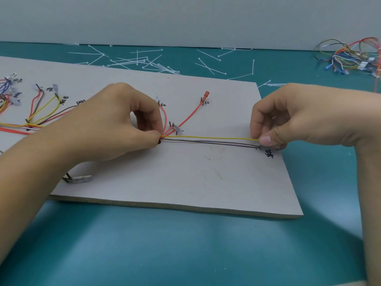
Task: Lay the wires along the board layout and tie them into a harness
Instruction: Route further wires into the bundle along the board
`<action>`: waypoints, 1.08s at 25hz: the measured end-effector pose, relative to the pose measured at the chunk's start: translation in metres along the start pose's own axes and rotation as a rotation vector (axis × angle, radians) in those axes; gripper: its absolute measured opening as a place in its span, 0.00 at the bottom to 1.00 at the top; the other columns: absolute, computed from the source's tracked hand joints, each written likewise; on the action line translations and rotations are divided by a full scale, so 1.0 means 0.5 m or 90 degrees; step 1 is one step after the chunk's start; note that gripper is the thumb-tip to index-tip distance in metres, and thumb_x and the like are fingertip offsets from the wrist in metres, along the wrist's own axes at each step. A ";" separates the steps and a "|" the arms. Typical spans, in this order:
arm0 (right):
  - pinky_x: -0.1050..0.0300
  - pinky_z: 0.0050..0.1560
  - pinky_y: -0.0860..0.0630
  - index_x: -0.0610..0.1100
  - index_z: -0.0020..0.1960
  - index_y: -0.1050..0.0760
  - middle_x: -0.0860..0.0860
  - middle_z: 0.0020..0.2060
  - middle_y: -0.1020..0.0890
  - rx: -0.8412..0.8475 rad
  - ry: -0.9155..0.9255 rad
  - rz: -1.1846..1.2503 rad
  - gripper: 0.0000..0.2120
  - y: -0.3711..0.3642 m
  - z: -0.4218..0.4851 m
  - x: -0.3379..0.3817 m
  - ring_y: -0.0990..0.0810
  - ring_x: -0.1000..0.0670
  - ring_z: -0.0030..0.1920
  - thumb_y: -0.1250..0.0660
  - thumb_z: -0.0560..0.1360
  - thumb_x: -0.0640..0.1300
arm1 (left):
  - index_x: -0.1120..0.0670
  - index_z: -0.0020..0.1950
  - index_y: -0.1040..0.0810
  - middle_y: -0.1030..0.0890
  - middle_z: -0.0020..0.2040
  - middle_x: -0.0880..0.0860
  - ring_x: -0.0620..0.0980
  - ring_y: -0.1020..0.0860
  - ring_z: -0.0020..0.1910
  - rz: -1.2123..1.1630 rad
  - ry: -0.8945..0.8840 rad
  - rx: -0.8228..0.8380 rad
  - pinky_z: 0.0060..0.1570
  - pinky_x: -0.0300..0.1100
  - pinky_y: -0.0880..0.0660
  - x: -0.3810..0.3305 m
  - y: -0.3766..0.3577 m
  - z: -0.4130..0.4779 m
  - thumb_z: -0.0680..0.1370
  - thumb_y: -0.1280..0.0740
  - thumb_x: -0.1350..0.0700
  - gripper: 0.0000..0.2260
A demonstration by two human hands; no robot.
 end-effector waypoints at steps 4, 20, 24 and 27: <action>0.38 0.52 0.17 0.56 0.44 0.15 0.51 0.36 0.13 0.005 -0.016 -0.033 0.12 -0.001 0.001 -0.004 0.15 0.51 0.36 0.24 0.73 0.38 | 0.47 0.35 0.16 0.19 0.33 0.45 0.36 0.25 0.27 -0.005 0.004 0.002 0.29 0.22 0.33 0.004 0.002 0.000 0.70 0.25 0.59 0.08; 0.41 0.46 0.18 0.59 0.44 0.16 0.56 0.37 0.14 -0.007 -0.033 -0.091 0.19 -0.005 -0.006 0.008 0.16 0.48 0.38 0.29 0.70 0.33 | 0.44 0.37 0.16 0.17 0.34 0.43 0.37 0.24 0.30 -0.012 0.013 0.012 0.32 0.23 0.32 0.015 0.001 -0.001 0.71 0.25 0.57 0.07; 0.46 0.44 0.17 0.60 0.44 0.17 0.60 0.38 0.15 -0.039 -0.029 -0.098 0.20 -0.005 -0.005 0.021 0.16 0.53 0.39 0.33 0.72 0.33 | 0.44 0.37 0.16 0.17 0.34 0.43 0.37 0.24 0.30 -0.014 0.014 0.013 0.32 0.23 0.31 0.017 0.001 -0.001 0.71 0.25 0.57 0.07; 0.42 0.48 0.17 0.59 0.45 0.17 0.61 0.39 0.15 -0.104 -0.014 -0.058 0.18 0.005 -0.002 0.036 0.16 0.51 0.41 0.34 0.74 0.35 | 0.43 0.38 0.15 0.17 0.35 0.42 0.37 0.23 0.34 -0.017 0.021 0.015 0.35 0.23 0.31 0.019 0.003 -0.002 0.71 0.25 0.56 0.07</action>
Point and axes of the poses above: each hand's wrist, its own z-axis towards the middle knuckle, its own y-axis out of the back of the hand, x = y × z, the point moved 8 cm from there along z, towards the middle knuckle
